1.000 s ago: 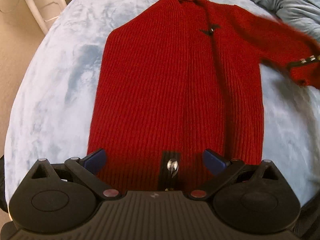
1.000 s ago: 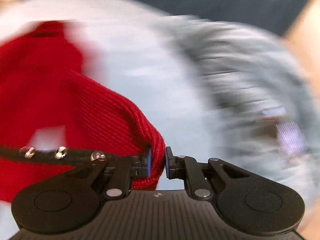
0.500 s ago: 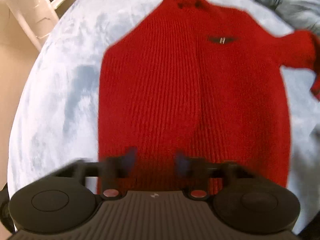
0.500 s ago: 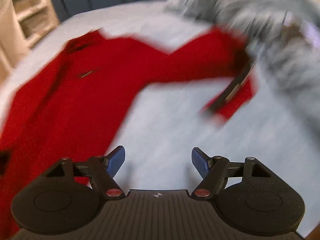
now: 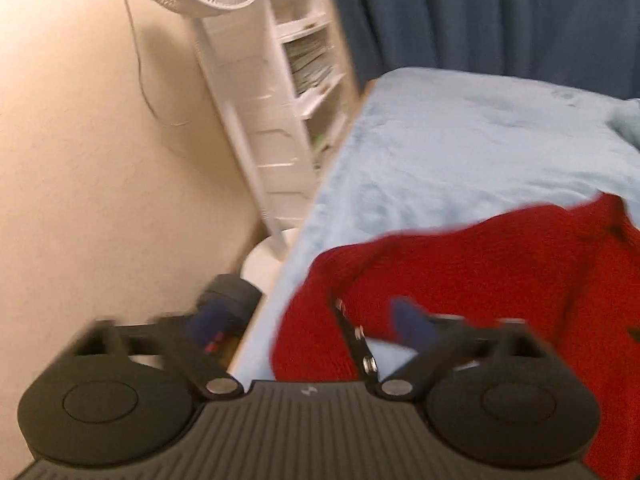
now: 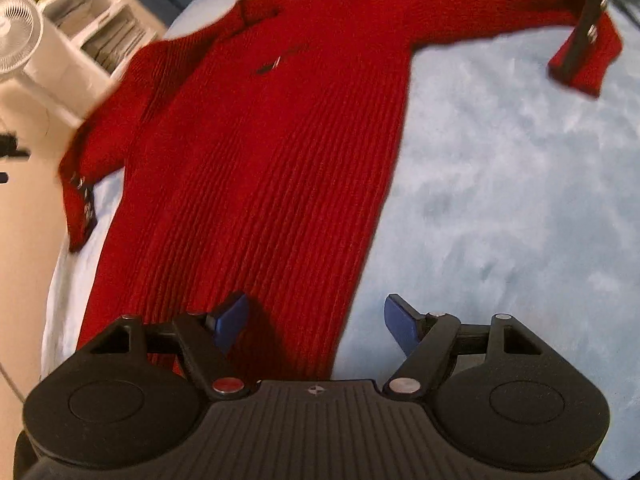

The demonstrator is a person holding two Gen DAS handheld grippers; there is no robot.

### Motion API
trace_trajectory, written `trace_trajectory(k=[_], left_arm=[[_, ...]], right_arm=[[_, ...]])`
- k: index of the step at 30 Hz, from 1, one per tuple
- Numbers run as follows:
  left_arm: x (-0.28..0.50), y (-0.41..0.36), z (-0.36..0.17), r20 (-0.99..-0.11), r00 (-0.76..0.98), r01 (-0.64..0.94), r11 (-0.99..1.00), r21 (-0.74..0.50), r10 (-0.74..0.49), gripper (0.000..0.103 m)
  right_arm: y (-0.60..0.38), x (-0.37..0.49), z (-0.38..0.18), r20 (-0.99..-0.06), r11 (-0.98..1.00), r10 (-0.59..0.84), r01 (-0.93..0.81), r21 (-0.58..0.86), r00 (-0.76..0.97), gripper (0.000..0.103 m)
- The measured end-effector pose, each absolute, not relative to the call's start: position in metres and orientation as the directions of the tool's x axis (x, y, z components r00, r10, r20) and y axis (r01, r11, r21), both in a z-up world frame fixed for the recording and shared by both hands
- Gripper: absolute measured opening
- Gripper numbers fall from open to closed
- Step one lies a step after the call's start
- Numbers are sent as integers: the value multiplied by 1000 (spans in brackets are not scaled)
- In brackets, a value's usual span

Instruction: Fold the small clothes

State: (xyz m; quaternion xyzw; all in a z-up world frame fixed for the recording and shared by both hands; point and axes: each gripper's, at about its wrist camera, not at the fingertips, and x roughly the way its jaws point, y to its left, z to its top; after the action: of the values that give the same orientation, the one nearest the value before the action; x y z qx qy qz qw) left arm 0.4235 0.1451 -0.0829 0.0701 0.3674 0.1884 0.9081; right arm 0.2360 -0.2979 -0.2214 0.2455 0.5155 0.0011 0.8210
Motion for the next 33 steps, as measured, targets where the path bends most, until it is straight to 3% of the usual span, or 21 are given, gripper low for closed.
trace_trajectory(k=[1,2,3,5,8,10,13,16,17,19,28,33], left_arm=[[407,138,-91,-653,663,-251,930,267,366,99],[394,135,-102,-682,651,-210,942,261,334,99],[378,129,-112,-718,629,-171,955,244,296,99],[343,120,-128,-766,598,-123,972,202,235,99],[289,112,-140,-800,573,-55,983,176,176,99],[260,103,-147,-805,573,-2,982,187,154,100],[226,85,-159,-821,555,55,980,191,130,100],[211,74,-177,-851,519,92,984,154,84,100],[207,67,-181,-857,511,108,984,140,66,100],[196,53,-188,-860,508,134,983,128,43,100],[178,-11,-215,-886,459,337,934,115,-57,101],[180,-23,-227,-898,440,328,934,142,-18,101]], right_arm=[[-296,237,-223,-840,876,269,242,416,471,73],[-292,236,-222,-833,875,293,220,431,469,32],[-288,236,-220,-832,871,321,203,447,453,6],[-290,241,-202,-852,903,256,202,380,458,6],[-328,247,-164,-873,934,10,308,182,487,6],[-369,250,-152,-859,893,-65,414,177,507,6],[-399,260,-149,-845,883,-203,466,60,494,10],[-403,253,-157,-874,840,-204,538,75,441,21],[-403,240,-156,-866,844,-170,523,117,469,34],[-397,215,-152,-845,849,-161,508,145,510,49],[-393,140,-173,-856,875,-256,485,-7,449,52],[-392,160,-200,-937,905,-152,425,-5,313,58]])
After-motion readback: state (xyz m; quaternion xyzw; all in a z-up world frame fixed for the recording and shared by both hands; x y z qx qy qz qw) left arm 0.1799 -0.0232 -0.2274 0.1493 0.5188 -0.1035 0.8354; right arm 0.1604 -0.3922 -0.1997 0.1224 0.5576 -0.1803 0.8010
